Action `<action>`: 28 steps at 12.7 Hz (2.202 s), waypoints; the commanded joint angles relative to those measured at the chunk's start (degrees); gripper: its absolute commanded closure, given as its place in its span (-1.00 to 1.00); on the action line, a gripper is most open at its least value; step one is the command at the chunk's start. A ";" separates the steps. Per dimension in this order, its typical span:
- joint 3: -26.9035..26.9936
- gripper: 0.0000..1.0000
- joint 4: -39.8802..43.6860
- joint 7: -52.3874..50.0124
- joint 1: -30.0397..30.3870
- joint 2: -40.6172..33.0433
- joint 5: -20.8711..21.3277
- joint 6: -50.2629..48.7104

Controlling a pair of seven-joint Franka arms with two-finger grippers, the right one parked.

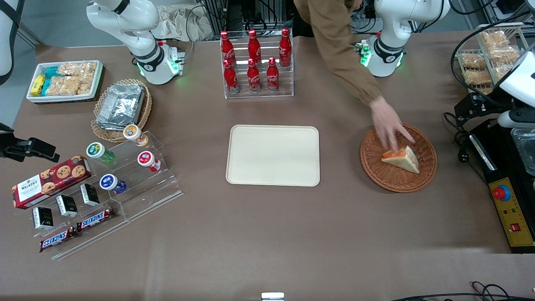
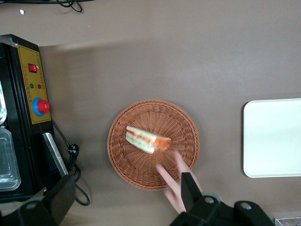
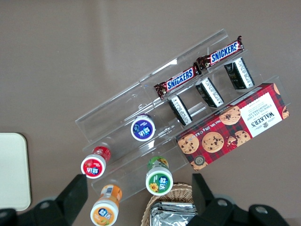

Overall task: Place sandwich from basket to tray
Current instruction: 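Move the left gripper from rest toward the sandwich in the wicker basket, then lower the open left gripper around the triangular sandwich and close it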

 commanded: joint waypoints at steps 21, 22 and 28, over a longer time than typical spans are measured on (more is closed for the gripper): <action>3.06 -1.00 -43.88 -76.00 -0.86 8.90 2.07 52.08; 3.06 -1.00 -45.54 -76.01 -0.86 9.26 2.07 54.62; 3.06 -0.19 -52.77 -75.92 -0.86 9.17 2.07 60.89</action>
